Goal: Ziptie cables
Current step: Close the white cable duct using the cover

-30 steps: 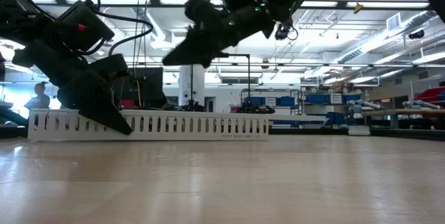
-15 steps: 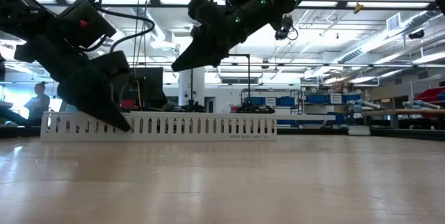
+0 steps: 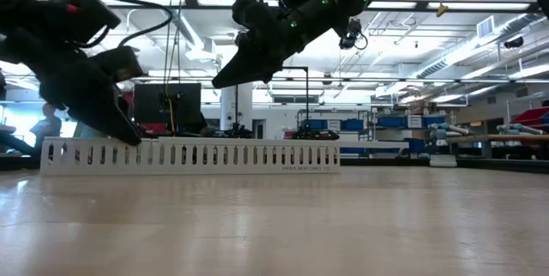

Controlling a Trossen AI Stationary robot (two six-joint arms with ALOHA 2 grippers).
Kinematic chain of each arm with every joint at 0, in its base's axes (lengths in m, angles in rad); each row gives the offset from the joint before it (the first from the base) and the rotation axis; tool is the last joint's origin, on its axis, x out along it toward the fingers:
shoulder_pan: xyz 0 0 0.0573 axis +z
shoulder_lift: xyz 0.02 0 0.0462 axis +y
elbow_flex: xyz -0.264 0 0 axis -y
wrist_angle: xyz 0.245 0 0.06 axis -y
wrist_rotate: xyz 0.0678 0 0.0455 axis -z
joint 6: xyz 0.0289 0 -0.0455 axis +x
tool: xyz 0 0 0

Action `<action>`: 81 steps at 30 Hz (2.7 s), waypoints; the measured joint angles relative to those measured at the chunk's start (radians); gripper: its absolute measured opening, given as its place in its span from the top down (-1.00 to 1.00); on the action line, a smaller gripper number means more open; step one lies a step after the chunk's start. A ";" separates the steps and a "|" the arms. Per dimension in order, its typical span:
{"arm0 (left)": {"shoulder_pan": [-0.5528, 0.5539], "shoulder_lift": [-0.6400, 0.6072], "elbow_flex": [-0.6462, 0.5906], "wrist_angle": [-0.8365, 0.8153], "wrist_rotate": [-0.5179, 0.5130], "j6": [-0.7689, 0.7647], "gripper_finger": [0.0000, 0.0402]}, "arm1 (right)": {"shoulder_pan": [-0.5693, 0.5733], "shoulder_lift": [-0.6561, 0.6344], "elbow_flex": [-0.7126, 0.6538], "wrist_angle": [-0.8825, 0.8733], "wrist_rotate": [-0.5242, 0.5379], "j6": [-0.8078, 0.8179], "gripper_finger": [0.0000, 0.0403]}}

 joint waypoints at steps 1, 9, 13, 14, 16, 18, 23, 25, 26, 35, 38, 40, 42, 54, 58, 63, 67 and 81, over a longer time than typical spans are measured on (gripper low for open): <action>-0.009 0.000 -0.011 0.011 -0.008 -0.015 -0.22 | 0.000 0.000 0.000 -0.004 0.000 0.000 1.00; -0.065 -0.001 -0.118 0.198 -0.035 -0.118 -0.22 | -0.002 0.000 0.000 -0.018 0.002 0.005 1.00; -0.071 0.000 -0.138 0.217 -0.062 -0.148 -0.19 | -0.014 0.001 -0.013 -0.031 0.009 0.030 1.00; -0.071 0.003 -0.140 0.215 -0.065 -0.148 -0.17 | -0.019 0.001 -0.028 -0.033 0.023 0.039 1.00; -0.071 0.003 -0.140 0.214 -0.071 -0.148 -0.11 | -0.030 0.002 -0.062 -0.042 0.056 0.061 1.00; -0.071 0.003 -0.140 0.214 -0.077 -0.143 -0.02 | -0.042 0.003 -0.095 -0.028 0.063 0.079 1.00; -0.071 0.004 -0.140 0.221 -0.089 -0.118 0.16 | -0.065 0.030 -0.151 0.113 0.075 0.098 1.00; -0.071 0.004 -0.141 0.223 -0.101 -0.114 0.18 | -0.072 0.083 -0.122 0.133 0.023 0.114 1.00; -0.071 0.004 -0.142 0.223 -0.106 -0.112 0.19 | -0.072 0.128 -0.089 0.139 -0.009 0.116 1.00; -0.070 0.007 -0.143 0.260 -0.123 -0.084 0.19 | -0.007 0.346 0.231 0.160 -0.065 0.022 1.00; -0.069 0.007 -0.145 0.279 -0.138 -0.069 0.17 | 0.007 0.271 0.232 0.147 -0.055 -0.050 1.00; -0.068 0.006 -0.145 0.298 -0.143 -0.033 0.15 | 0.013 0.206 0.225 0.136 -0.039 -0.075 1.00; -0.068 0.007 -0.145 0.315 -0.142 -0.007 0.12 | 0.011 0.153 0.195 0.109 -0.020 -0.078 1.00; 0.043 0.114 -0.093 0.339 -0.092 0.056 0.09 | -0.001 -0.060 -0.177 0.162 0.111 -0.001 1.00; 0.075 0.169 -0.030 0.342 -0.020 0.110 0.07 | -0.007 -0.122 -0.268 0.260 0.133 0.048 1.00; 0.107 0.236 0.032 0.346 0.070 0.123 -0.06 | -0.013 -0.143 -0.332 0.250 0.136 0.067 1.00; 0.116 0.286 0.065 0.350 0.073 0.118 -0.23 | -0.013 -0.147 -0.343 0.266 0.135 0.079 1.00; 0.114 0.326 0.087 0.135 0.080 0.018 -0.39 | -0.010 -0.146 -0.343 0.318 0.134 0.081 1.00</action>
